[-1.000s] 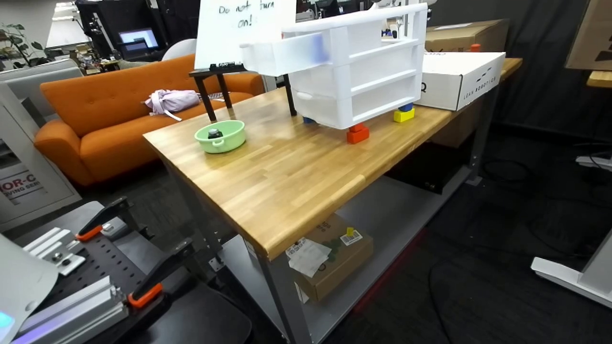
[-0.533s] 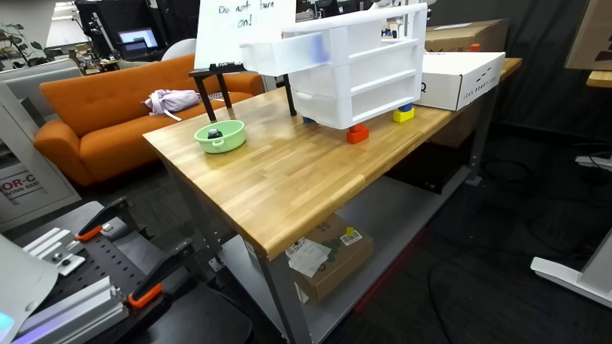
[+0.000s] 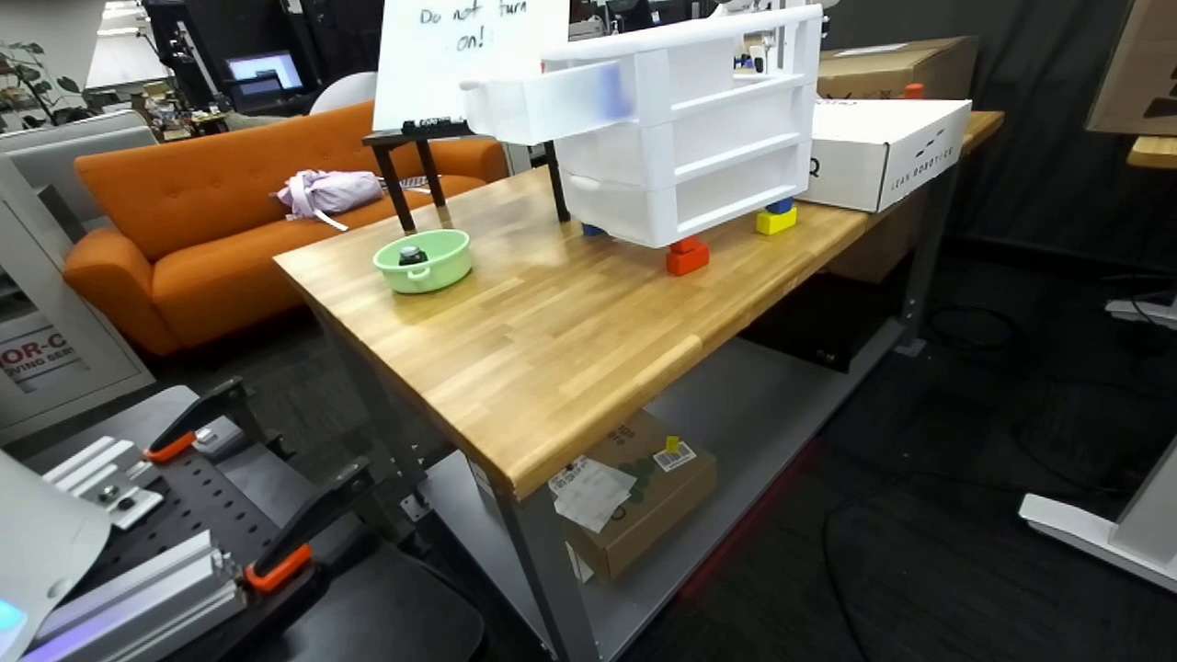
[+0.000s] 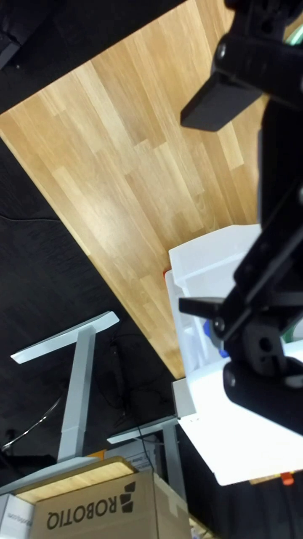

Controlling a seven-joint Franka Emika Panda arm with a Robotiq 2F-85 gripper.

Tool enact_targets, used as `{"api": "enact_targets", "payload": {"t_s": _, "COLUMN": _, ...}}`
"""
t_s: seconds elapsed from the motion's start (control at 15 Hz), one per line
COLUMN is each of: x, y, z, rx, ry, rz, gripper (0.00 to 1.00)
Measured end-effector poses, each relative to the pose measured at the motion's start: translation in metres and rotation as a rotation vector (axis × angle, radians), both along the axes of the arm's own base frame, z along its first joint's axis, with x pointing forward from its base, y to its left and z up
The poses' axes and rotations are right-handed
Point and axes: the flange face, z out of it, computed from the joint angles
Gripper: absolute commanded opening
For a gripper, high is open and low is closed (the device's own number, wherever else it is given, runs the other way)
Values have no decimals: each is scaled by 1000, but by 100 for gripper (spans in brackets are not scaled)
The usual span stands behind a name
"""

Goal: Close the top drawer

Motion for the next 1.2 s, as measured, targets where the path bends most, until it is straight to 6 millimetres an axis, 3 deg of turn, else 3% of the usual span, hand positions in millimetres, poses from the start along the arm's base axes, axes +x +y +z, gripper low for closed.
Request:
{"api": "enact_targets", "payload": {"t_s": 0.33, "x": 23, "y": 39, "z": -8, "rx": -69, "ry": 77, "rz": 146, "gripper": 100}}
{"api": "enact_targets", "payload": {"t_s": 1.2, "x": 26, "y": 40, "z": -8, "rx": -80, "ry": 94, "rz": 154, "gripper": 100}}
